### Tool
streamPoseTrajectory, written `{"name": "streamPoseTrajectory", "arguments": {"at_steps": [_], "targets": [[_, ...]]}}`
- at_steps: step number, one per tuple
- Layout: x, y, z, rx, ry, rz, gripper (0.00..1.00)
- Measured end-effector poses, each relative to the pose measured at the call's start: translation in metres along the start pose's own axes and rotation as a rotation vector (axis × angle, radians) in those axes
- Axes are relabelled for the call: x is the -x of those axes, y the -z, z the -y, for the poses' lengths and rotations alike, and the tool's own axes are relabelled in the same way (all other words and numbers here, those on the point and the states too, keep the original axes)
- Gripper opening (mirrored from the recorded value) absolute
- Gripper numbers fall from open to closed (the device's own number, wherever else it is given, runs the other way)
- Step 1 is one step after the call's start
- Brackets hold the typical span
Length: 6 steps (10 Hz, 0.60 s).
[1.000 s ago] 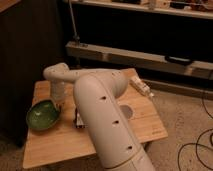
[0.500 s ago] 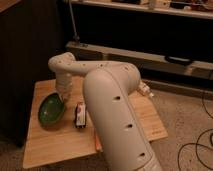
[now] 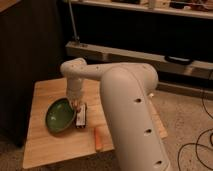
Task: Drag the ceramic bowl in a circle
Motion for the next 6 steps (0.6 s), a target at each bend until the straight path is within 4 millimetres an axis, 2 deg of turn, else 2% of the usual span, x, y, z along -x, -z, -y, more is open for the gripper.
{"name": "streamPoseTrajectory", "arguments": {"at_steps": [3,6], "targets": [[-0.036,-0.022,-0.032,-0.005,0.037,-0.05,0.0],[-0.049,-0.04,-0.05,-0.027,0.075,-0.055,0.0]]}}
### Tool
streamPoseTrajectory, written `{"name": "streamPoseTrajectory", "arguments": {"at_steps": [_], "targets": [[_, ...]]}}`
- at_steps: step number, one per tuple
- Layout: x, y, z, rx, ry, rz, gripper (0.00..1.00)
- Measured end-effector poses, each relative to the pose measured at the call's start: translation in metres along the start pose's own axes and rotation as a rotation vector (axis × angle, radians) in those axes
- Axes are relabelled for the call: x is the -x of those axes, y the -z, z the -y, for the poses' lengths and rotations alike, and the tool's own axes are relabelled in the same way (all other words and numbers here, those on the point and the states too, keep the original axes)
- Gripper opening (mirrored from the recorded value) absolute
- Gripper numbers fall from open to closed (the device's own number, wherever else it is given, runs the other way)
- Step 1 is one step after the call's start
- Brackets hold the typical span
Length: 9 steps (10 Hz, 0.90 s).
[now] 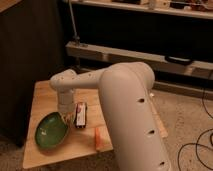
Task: Drag the ceramic bowl in a circle
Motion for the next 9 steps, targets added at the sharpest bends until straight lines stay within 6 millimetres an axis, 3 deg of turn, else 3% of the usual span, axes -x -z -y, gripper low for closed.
{"name": "streamPoseTrajectory", "arguments": {"at_steps": [3,7,9], "targets": [[0.028,-0.011,-0.03,0.004,0.061,0.017,0.0],[0.088,-0.032,-0.074,0.009,0.148,0.017,0.0],[0.118,-0.028,-0.075,0.014,0.155,0.058,0.0]]}}
